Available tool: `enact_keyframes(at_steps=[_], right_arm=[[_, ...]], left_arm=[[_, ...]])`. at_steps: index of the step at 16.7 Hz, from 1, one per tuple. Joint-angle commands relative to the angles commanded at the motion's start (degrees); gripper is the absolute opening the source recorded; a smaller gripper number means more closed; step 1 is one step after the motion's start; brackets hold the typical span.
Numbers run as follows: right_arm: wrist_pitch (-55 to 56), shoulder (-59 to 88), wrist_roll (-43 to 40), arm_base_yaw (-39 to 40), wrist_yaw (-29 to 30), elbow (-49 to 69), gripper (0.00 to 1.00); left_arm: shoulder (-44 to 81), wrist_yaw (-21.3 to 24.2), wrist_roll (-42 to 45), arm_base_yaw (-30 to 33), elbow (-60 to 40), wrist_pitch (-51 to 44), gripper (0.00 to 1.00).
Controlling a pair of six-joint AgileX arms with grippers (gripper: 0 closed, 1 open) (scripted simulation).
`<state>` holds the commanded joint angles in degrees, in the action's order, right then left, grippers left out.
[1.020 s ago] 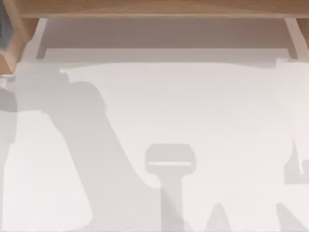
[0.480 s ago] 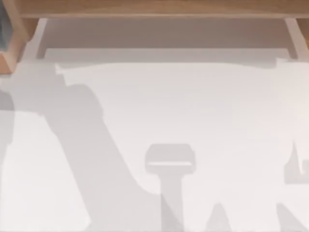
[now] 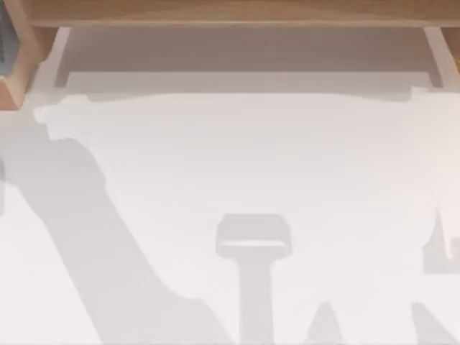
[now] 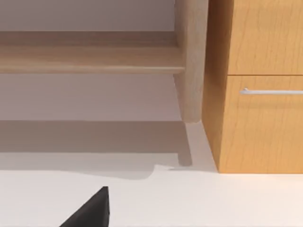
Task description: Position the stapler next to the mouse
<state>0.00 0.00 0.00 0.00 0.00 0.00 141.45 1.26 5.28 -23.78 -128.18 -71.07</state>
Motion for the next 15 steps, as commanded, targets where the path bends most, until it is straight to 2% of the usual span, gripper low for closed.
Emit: enact_keyframes(at_steps=[5,15], right_arm=[[0.0,0.0,0.0,0.0,0.0,0.0,1.00],[0.0,0.0,0.0,0.0,0.0,0.0,1.00]], left_arm=[[1.4,-1.4,-0.1,-0.7,1.0,-1.7,0.00],[1.3,-3.1,12.5,6.5,2.3,-0.2,0.00]])
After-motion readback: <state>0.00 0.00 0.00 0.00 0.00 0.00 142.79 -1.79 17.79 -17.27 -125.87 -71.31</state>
